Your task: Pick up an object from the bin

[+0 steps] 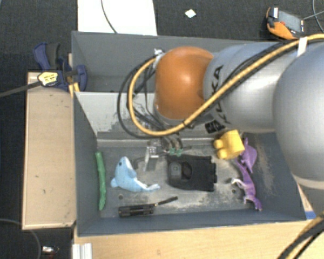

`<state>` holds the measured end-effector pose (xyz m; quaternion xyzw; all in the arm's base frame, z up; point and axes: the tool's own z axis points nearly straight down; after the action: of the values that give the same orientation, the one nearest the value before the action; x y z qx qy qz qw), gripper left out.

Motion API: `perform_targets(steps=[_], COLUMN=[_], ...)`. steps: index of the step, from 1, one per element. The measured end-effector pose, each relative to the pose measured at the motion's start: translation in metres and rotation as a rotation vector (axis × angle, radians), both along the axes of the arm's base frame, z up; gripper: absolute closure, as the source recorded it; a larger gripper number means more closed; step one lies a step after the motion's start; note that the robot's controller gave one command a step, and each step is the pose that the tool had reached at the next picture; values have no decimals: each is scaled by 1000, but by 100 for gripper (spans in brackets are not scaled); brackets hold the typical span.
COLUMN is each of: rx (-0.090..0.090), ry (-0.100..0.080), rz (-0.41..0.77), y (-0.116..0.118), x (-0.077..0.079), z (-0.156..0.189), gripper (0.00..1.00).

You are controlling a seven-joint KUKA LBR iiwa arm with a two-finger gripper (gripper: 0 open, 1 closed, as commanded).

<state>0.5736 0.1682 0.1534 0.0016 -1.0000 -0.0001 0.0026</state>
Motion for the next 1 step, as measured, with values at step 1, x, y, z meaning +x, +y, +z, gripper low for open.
perform_targets(steps=[1], rx=[1], ry=[-8], rz=[-6], y=[-1], x=[2], z=[4], gripper=[0])
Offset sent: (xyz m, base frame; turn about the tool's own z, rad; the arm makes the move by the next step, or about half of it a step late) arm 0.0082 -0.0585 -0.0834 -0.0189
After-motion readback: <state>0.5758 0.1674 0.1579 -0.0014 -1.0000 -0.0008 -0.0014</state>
